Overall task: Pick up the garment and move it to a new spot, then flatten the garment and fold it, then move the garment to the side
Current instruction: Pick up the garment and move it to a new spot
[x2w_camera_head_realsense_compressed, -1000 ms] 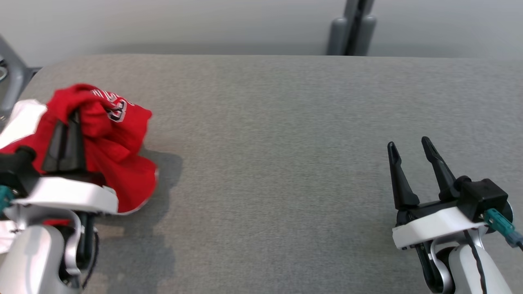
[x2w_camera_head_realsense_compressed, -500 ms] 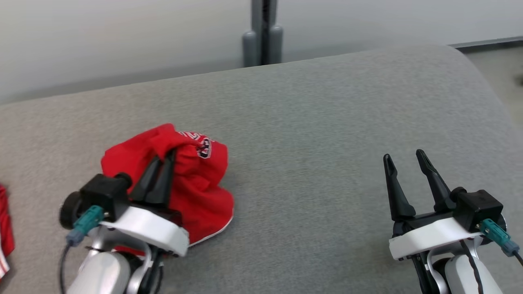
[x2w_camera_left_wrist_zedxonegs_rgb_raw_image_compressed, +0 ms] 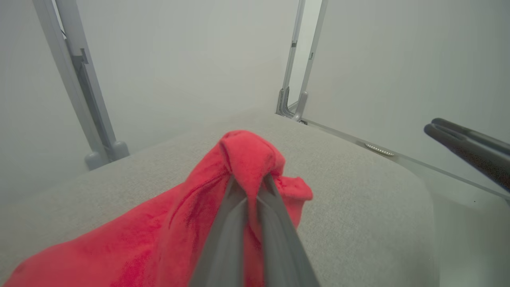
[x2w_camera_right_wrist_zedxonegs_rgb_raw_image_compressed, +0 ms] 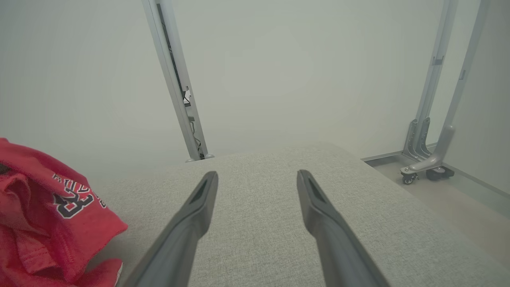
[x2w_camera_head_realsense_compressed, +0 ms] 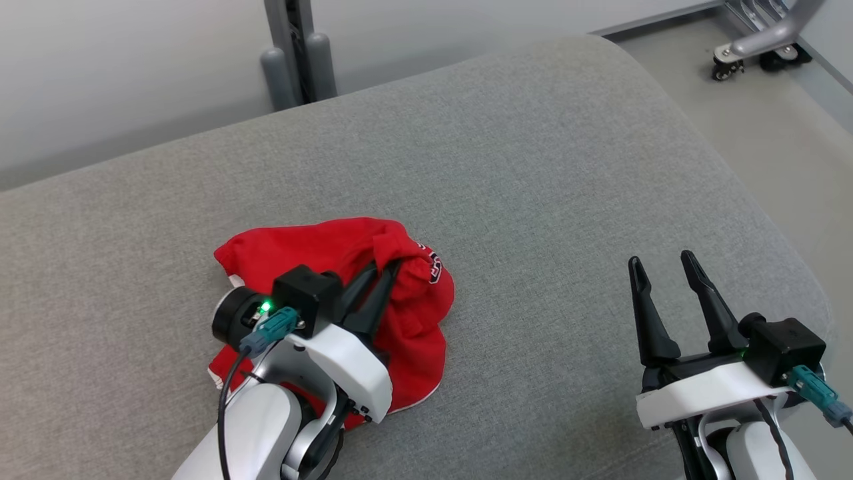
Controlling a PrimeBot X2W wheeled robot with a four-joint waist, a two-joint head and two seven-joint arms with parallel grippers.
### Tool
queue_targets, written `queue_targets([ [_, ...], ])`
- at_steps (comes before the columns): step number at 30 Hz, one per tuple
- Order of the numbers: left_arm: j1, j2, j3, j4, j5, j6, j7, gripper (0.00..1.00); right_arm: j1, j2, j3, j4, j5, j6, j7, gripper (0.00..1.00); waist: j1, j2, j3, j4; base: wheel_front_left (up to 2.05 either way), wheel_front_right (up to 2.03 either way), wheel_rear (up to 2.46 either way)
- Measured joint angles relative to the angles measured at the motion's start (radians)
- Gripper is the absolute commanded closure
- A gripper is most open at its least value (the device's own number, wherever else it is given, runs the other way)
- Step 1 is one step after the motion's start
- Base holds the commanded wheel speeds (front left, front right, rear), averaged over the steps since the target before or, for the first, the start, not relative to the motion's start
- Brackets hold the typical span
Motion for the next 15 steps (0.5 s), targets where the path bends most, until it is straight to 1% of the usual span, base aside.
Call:
queue_targets([
  [3,-0.014,-0.011,-0.017,0.063,-0.003,-0.02,0.005,1.0,0.0,0.0,-0.002,0.006,0.003,0.0,-0.004,0.0,0.0,0.0,0.016,-0.014,0.0,0.0,0.0],
  [4,-0.015,-0.016,-0.022,0.079,-0.003,-0.021,0.007,0.75,0.0,0.0,-0.004,0.007,0.003,0.0,-0.007,0.0,0.0,0.0,0.021,-0.015,0.0,0.0,0.0],
  [5,-0.016,-0.02,-0.025,0.094,-0.004,-0.022,0.002,0.0,0.0,0.001,-0.008,0.009,0.003,0.0,-0.009,0.0,0.0,-0.0001,0.023,-0.014,0.0,0.0,0.0],
  [10,-0.023,-0.037,-0.041,0.123,-0.007,-0.037,-0.034,0.0,-0.001,0.0,-0.02,0.016,0.002,0.0,-0.012,0.0,0.0,0.0,0.023,0.019,0.0,0.0,0.0],
  [15,-0.004,-0.036,-0.033,0.115,-0.012,-0.037,-0.092,0.0,-0.002,0.0,-0.022,0.017,-0.006,0.0,-0.012,0.0,0.0,0.0,0.01,0.073,0.0,0.0,0.0],
])
